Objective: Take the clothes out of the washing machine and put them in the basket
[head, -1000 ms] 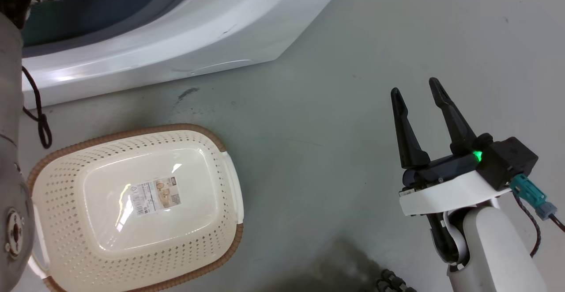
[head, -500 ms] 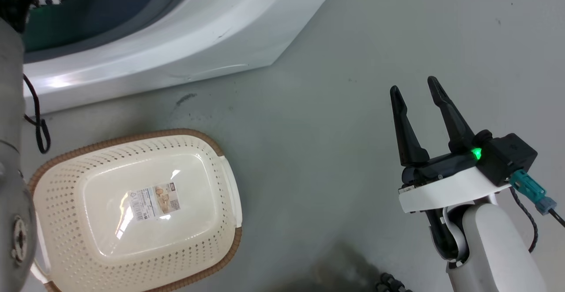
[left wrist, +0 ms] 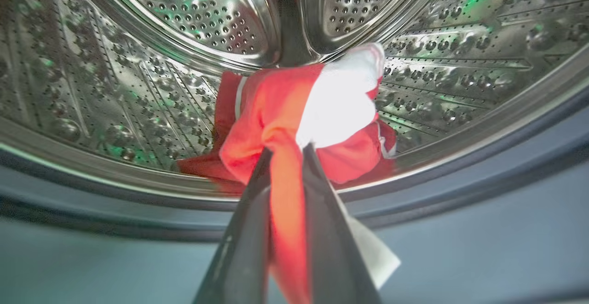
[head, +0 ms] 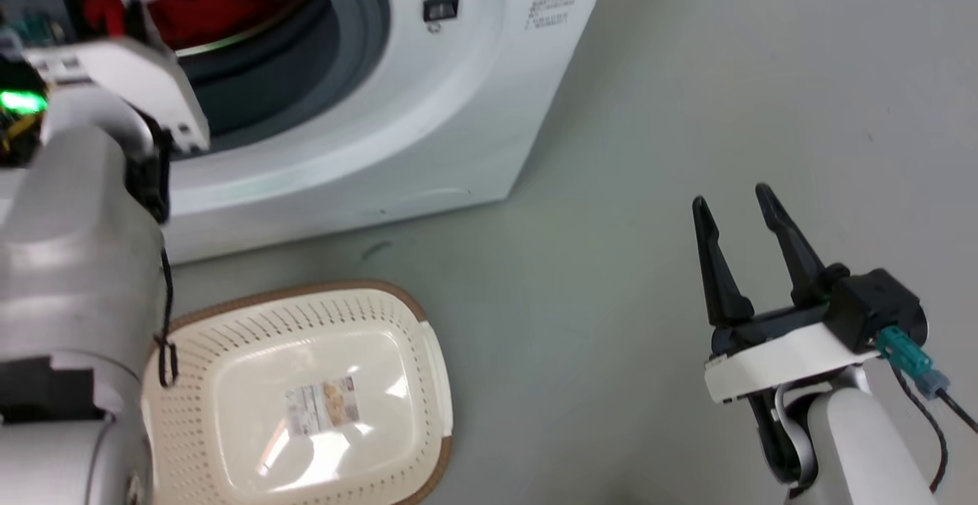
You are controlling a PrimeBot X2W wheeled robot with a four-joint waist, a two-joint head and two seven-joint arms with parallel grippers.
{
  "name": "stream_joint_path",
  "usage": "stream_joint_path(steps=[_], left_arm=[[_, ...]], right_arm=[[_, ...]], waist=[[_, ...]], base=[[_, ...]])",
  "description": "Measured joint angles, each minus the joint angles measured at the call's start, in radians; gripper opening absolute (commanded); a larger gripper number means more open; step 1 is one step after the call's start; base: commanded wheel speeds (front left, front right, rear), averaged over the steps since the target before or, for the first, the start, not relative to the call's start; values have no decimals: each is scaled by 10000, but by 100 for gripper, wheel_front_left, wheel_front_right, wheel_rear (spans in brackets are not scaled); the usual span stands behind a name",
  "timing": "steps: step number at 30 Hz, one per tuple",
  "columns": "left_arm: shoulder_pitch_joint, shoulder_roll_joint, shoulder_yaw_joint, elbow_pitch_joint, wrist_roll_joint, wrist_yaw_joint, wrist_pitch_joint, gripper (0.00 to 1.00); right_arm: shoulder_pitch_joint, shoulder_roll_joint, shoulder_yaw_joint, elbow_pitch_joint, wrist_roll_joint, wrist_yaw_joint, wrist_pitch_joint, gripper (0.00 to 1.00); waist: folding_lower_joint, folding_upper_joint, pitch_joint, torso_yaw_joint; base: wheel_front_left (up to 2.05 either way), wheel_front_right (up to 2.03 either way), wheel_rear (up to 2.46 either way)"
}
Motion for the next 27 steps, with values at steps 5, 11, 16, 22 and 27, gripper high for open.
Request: stream_joint_path(steps=[5,11,16,22,27], left_arm=[[837,-209,88,-128,-207,-188,-729,0],[1927,-330,263,-1586,-303,-332,-825,0],[3372,-543,589,-3241,-370,-357,-838,0],[4912,-871,1016,-5051,-385,-374,-853,0],[6427,-1346,1183,-6729,-265,-345,-853,0]], right_arm=[[324,0,-75,88,-163,0,0,100],[634,2,-134,151,-240,-2,0,100],[924,0,-171,203,-249,0,10,100],[1326,0,-267,201,-309,0,176,100],[1755,-2,-454,27,-362,-2,353,100]], waist=[[0,0,-807,255],[-1,0,-1719,495],[-1,0,-2418,660],[-2,0,-3185,859],[-3,0,-3739,1070]], base=[[0,0,0],[0,0,0],[0,0,0],[0,0,0],[0,0,0]])
